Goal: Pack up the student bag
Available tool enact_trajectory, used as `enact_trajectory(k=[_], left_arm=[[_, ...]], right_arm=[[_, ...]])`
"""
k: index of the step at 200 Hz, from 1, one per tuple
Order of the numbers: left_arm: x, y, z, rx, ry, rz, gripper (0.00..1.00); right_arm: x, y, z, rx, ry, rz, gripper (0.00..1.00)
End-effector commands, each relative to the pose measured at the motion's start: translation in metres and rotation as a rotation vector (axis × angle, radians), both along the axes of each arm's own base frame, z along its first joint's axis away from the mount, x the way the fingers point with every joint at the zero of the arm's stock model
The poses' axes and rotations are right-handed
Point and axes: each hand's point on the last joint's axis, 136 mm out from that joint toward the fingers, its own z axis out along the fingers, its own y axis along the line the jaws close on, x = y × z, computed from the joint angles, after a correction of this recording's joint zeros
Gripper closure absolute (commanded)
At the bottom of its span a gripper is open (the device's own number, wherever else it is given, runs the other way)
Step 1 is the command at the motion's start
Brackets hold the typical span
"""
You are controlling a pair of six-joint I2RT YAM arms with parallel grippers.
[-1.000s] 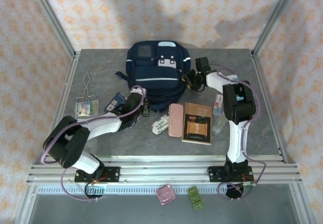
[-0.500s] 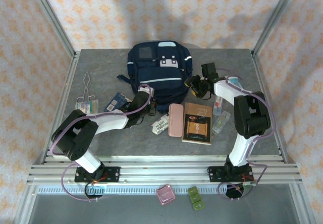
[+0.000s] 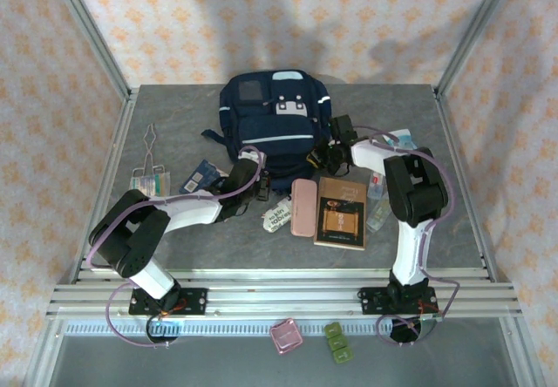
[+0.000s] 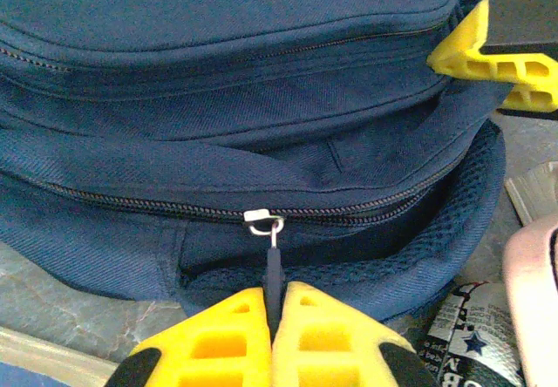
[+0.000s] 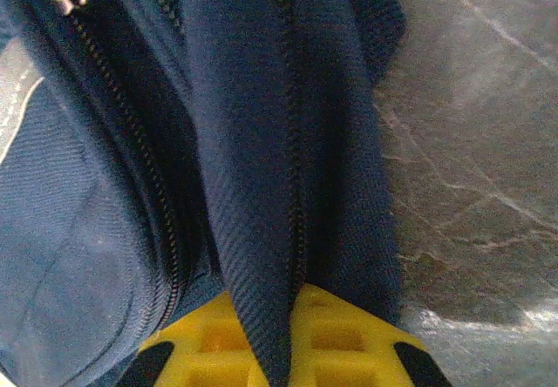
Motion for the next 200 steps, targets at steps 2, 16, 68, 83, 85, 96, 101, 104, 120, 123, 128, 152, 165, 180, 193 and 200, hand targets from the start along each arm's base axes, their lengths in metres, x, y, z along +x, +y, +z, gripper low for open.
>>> enact_trajectory(k=[2,16,68,83,85,96,101,104,120,123,128,152,165,180,193,200], left_arm=[[-0.004,0.018,0.000,0.018,-0.001,0.059,1.00],[-0.006,0.034,-0.004,0.039,0.008,0.102,1.00],[-0.005,0.101,-0.011,0.092,0.020,0.264,1.00],[-0.002,0.111,-0.012,0.111,0.028,0.292,1.00],[-0.001,0.111,-0.013,0.114,0.030,0.294,1.00],[0.002,0.110,-0.013,0.113,0.033,0.288,1.00],[0.003,0.107,-0.012,0.103,0.034,0.278,1.00],[0.004,0.104,-0.012,0.096,0.036,0.272,1.00],[0.007,0.085,-0.006,0.065,0.032,0.219,1.00],[0.007,0.081,-0.003,0.063,0.026,0.206,1.00],[0.006,0.072,-0.001,0.065,0.018,0.181,1.00],[0.004,0.024,0.012,0.018,-0.001,0.064,1.00],[0.004,0.000,0.016,-0.015,-0.009,0.017,1.00],[0.006,-0.027,0.020,-0.043,-0.015,-0.035,1.00],[0.011,-0.049,0.024,-0.060,-0.022,-0.070,1.00],[0.013,-0.060,0.025,-0.069,-0.025,-0.089,1.00]], right_arm=[[0.021,-0.006,0.014,0.001,-0.080,-0.032,1.00],[0.027,-0.017,0.029,0.009,-0.115,-0.059,1.00],[0.050,-0.067,0.062,0.018,-0.199,-0.161,1.00],[0.058,-0.074,0.066,0.015,-0.215,-0.180,1.00],[0.060,-0.075,0.068,0.015,-0.219,-0.183,1.00],[0.068,-0.075,0.071,0.016,-0.230,-0.183,1.00],[0.071,-0.075,0.072,0.016,-0.232,-0.181,1.00],[0.073,-0.076,0.072,0.013,-0.232,-0.180,1.00],[0.088,-0.081,0.076,-0.015,-0.242,-0.189,1.00],[0.091,-0.083,0.077,-0.020,-0.245,-0.194,1.00],[0.096,-0.085,0.079,-0.021,-0.251,-0.195,1.00],[0.120,-0.103,0.088,-0.074,-0.276,-0.229,1.00],[0.131,-0.116,0.091,-0.115,-0.285,-0.253,1.00],[0.141,-0.130,0.092,-0.139,-0.289,-0.279,1.00],[0.149,-0.143,0.093,-0.163,-0.294,-0.307,1.00],[0.152,-0.148,0.095,-0.171,-0.297,-0.316,1.00]])
